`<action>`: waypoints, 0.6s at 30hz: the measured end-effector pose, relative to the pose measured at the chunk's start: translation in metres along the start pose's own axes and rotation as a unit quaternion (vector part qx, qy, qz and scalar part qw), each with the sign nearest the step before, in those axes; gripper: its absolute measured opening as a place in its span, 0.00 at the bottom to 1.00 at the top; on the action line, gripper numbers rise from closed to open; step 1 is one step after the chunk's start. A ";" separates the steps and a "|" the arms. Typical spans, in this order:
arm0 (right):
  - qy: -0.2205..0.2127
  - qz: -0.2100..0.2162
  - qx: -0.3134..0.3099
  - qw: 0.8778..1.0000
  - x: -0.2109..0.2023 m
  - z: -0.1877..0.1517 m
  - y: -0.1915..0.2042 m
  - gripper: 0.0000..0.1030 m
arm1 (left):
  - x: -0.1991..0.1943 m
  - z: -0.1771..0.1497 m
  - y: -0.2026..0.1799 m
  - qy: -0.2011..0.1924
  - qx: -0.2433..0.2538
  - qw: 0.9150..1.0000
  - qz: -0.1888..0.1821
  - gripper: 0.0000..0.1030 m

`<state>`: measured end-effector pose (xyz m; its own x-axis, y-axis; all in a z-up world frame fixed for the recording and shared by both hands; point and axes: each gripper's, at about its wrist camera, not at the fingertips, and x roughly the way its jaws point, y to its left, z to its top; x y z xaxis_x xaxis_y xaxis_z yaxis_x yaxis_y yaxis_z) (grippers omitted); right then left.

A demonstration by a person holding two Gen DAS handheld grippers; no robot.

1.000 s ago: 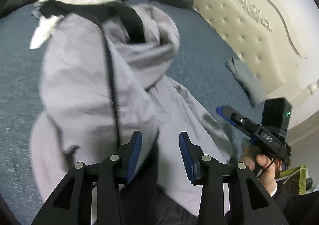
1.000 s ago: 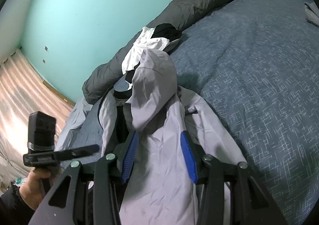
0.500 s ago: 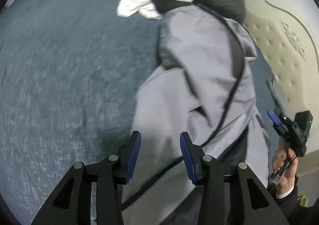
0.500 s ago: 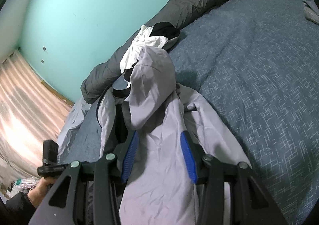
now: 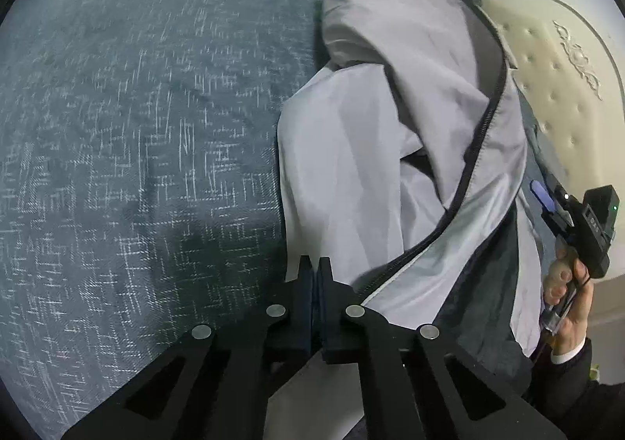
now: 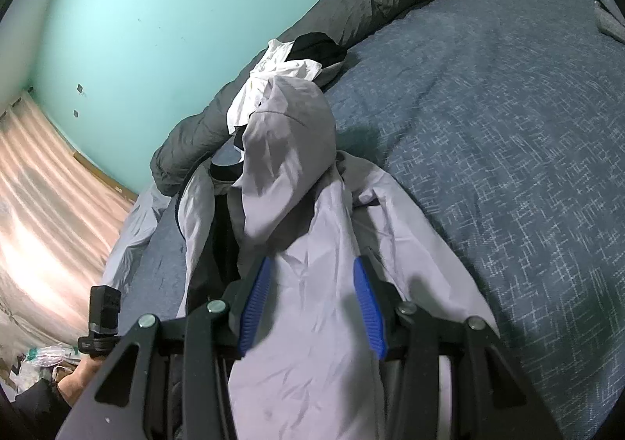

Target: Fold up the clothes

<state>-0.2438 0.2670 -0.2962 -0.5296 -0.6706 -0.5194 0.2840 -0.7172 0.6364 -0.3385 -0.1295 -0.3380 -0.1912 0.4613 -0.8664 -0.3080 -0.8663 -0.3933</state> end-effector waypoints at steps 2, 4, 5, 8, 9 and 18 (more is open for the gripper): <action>0.001 -0.001 0.001 1.000 0.001 0.000 0.000 0.44 | -0.011 0.002 -0.002 -0.012 0.005 1.000 0.004 0.01; 0.001 -0.001 0.000 1.000 0.001 0.000 0.000 0.44 | -0.028 0.006 -0.003 -0.027 0.010 0.999 0.020 0.01; 0.001 -0.001 0.000 1.000 0.001 -0.001 0.000 0.44 | -0.036 0.008 -0.002 -0.033 0.012 0.999 0.028 0.01; 0.000 0.000 -0.001 1.000 0.001 -0.001 0.001 0.44 | -0.064 0.016 0.004 -0.050 0.017 0.997 0.057 0.01; 0.000 -0.001 -0.002 1.000 0.001 -0.001 0.002 0.44 | -0.071 0.020 0.007 -0.054 0.018 0.996 0.066 0.01; 0.003 -0.003 -0.008 1.000 0.004 -0.002 0.002 0.44 | -0.137 0.059 0.040 -0.090 0.007 0.983 0.161 0.01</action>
<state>-0.2436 0.2626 -0.2981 -0.5265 -0.6677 -0.5263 0.2938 -0.7238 0.6244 -0.3793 -0.2157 -0.2169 -0.4419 0.1910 -0.8765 -0.2174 -0.9708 -0.1020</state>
